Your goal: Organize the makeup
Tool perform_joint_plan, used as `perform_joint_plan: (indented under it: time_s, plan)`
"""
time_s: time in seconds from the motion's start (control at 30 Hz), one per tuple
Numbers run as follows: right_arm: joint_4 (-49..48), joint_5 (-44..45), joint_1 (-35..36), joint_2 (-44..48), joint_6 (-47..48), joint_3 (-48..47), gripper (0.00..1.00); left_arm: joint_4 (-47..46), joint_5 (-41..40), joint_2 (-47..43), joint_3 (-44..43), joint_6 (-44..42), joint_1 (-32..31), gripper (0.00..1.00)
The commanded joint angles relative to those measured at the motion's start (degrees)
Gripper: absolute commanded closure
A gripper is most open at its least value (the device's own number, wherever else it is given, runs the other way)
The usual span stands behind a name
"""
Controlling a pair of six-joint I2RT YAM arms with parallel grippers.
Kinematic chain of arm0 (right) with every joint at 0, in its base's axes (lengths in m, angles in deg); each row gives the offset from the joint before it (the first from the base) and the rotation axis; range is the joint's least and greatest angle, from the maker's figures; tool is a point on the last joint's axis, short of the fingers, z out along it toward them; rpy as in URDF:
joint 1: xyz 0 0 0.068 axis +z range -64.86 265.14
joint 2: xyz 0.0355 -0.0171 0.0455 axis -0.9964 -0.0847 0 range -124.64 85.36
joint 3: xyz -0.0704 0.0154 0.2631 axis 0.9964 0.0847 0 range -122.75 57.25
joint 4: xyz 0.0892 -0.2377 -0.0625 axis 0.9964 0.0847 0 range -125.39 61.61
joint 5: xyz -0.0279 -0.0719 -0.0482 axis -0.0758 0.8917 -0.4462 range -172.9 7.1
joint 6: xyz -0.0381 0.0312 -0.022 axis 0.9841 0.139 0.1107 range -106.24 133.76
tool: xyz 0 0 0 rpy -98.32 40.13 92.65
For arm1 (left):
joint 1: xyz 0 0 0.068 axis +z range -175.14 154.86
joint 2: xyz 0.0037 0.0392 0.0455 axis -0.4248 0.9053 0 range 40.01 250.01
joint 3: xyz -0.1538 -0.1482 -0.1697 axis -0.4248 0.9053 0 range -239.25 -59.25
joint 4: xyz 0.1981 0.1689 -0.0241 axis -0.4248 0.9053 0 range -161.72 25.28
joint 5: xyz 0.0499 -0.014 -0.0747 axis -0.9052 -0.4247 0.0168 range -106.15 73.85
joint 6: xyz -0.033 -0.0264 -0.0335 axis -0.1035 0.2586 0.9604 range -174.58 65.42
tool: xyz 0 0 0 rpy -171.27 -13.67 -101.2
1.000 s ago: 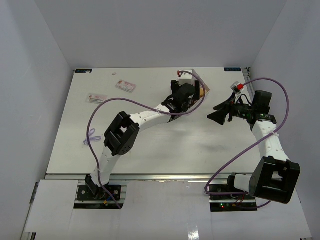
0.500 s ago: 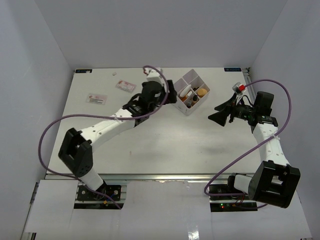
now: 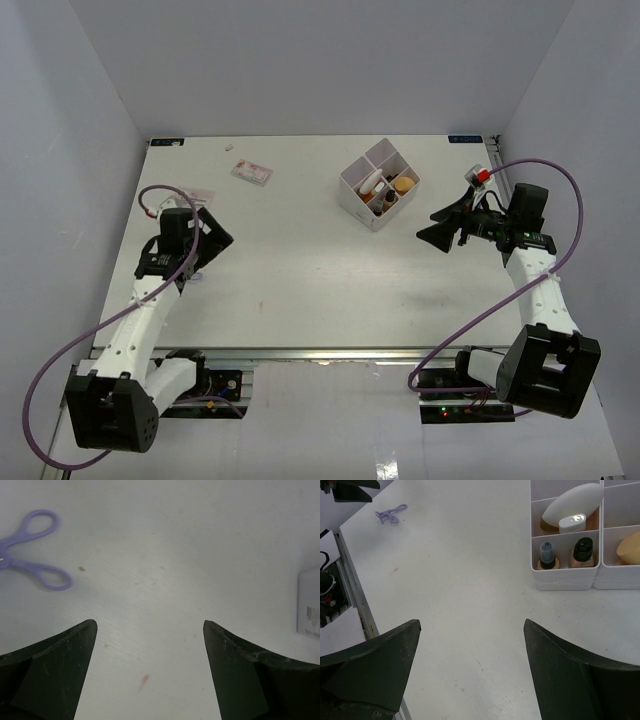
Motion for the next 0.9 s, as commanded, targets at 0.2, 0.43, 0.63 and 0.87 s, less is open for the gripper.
perform_joint_plan:
  time_s: [0.2,0.43,0.63,0.87]
  plan:
    - [2.22,-1.81,-0.2,0.95,1.65,-0.51,0.1,4.61,6.68,9.1,3.13,17.04,11.58,0.23]
    - [2.28,-2.42,-0.2,1.92,1.57,-0.33,0.1,4.13,0.34,5.98,6.41,22.24,11.58,0.4]
    - [2.29,-2.81,-0.2,2.2,1.56,-0.11,0.1,3.18,-1.98,5.39,9.04,24.18,11.65,0.36]
    - [2.25,-3.19,-0.2,2.38,1.47,0.16,0.1,-2.57,-2.91,7.73,11.4,24.33,12.46,0.35]
